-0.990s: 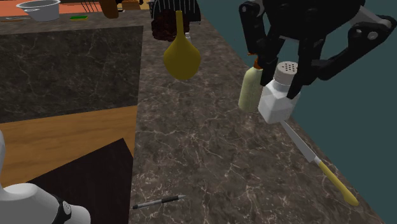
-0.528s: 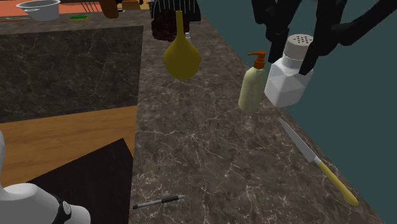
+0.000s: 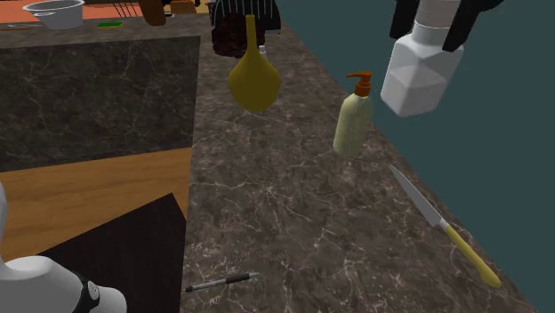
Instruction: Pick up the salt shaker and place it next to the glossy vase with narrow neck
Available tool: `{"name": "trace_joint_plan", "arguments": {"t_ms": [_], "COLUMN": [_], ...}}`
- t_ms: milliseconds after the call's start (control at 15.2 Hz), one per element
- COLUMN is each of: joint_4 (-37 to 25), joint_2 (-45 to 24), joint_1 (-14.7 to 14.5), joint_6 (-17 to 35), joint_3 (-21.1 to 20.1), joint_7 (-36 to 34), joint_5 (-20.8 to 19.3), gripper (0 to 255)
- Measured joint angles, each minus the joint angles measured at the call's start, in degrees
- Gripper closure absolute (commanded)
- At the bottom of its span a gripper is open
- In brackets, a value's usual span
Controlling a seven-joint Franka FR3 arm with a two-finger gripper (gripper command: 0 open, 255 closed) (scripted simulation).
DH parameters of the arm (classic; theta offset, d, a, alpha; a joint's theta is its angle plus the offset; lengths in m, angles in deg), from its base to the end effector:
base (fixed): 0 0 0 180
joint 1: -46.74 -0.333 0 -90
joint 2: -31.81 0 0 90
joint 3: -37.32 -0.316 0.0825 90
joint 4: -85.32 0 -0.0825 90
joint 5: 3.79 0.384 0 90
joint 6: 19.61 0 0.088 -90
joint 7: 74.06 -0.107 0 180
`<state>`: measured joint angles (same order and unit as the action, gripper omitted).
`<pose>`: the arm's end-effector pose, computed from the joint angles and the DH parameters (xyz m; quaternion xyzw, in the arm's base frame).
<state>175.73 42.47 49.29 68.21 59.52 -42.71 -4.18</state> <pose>0.4379 -0.2283 0.7071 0.9958 0.0579 0.0709 0.0019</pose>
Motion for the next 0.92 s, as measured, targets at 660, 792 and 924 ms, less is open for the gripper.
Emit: {"name": "trace_joint_plan", "arguments": {"t_ms": [660, 792, 924], "joint_4": [-3.3, -2.5, -2.9], "joint_2": [-0.6, -0.2, -0.4], "joint_1": [-2.8, -3.9, -5.1], "joint_6": [-2.7, -2.2, -2.4], "joint_3": [-4.3, -6.2, -8.1], "joint_7": [-7.0, -10.0, -13.0], "joint_5": [0.0, -0.2, -0.2], "gripper": [255, 255, 255]}}
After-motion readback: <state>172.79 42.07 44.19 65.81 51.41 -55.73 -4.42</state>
